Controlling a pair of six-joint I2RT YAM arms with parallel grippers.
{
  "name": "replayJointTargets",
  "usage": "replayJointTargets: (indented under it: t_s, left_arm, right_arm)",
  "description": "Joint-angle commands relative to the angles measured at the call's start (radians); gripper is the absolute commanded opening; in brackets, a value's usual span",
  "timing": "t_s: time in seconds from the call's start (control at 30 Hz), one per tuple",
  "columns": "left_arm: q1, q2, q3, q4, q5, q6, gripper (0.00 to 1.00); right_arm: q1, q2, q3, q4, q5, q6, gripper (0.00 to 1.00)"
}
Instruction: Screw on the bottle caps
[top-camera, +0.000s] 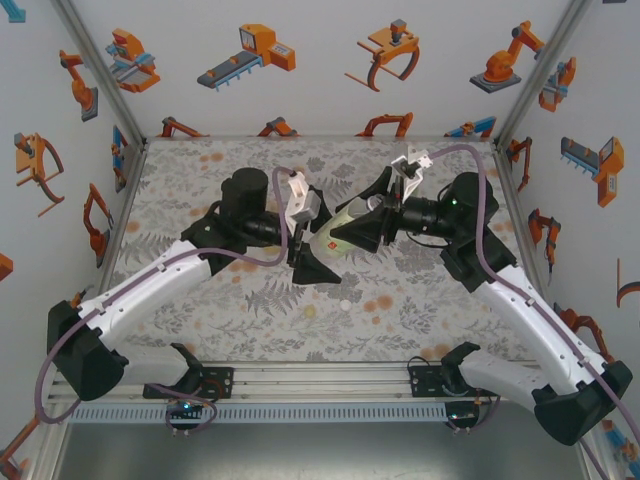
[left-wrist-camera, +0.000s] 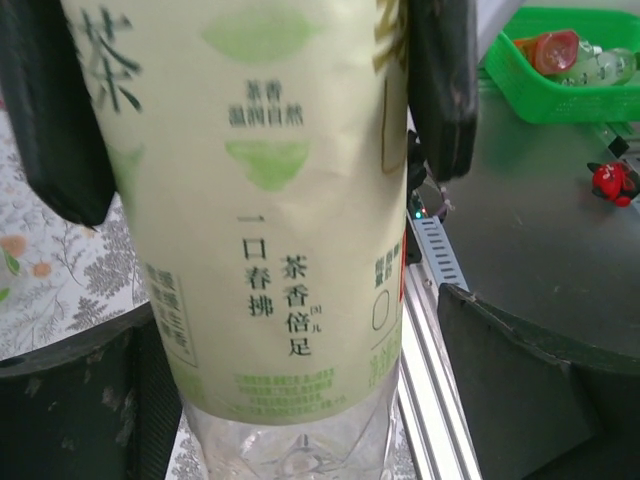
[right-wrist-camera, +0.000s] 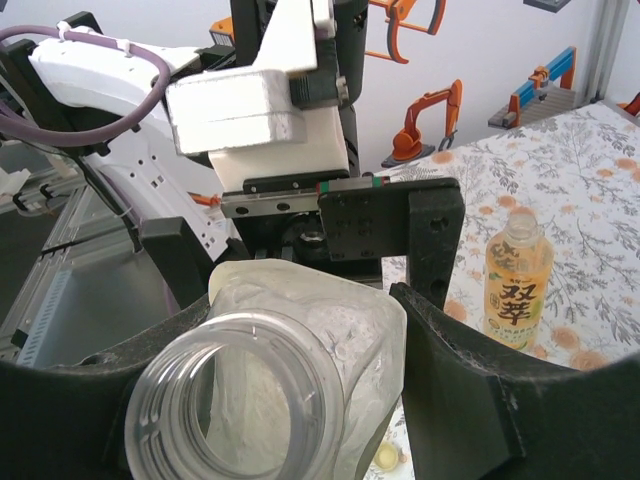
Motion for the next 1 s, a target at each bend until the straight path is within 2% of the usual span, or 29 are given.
replayJointTargets:
  t_s: [0.0,0.5,0.53,0.63,0.7,0.83,0.97]
  left_arm:
    - [-0.006,0.008,0.035,-0.051,-0.017,0.040,0.82]
    - [-0.011,-0.016,0.031,-0.062,-0.065,0.043,0.53]
    - [-0.010,-0.021,0.028,-0.068,-0.080,0.048,0.52]
    - [-0.006,-0.040,0.019,-0.082,-0.125,0.065,0.45]
    - [-0.004,-0.055,0.016,-0.097,-0.172,0.074,0.41]
    - [0.019,-0.093,0.005,-0.124,-0.298,0.077,0.27]
    - [0.066,-0.117,0.031,-0.208,-0.434,0.077,0.05]
  right_arm:
    - [0.008,-0.020,0.036,0.027,0.015,-0.002,0.13]
    - [0.019,-0.037,0.025,0.006,0.037,-0.003,0.15]
    - [0.018,-0.037,0.025,0.003,0.044,-0.003,0.19]
    - [0.019,-0.041,0.031,-0.022,0.072,-0.010,0.51]
    - [0.019,-0.048,0.045,-0.069,0.102,-0.033,0.63]
    - [0.019,-0.077,0.066,-0.148,0.175,-0.076,0.72]
    - [0.019,-0.082,0.091,-0.237,0.208,-0.130,0.73]
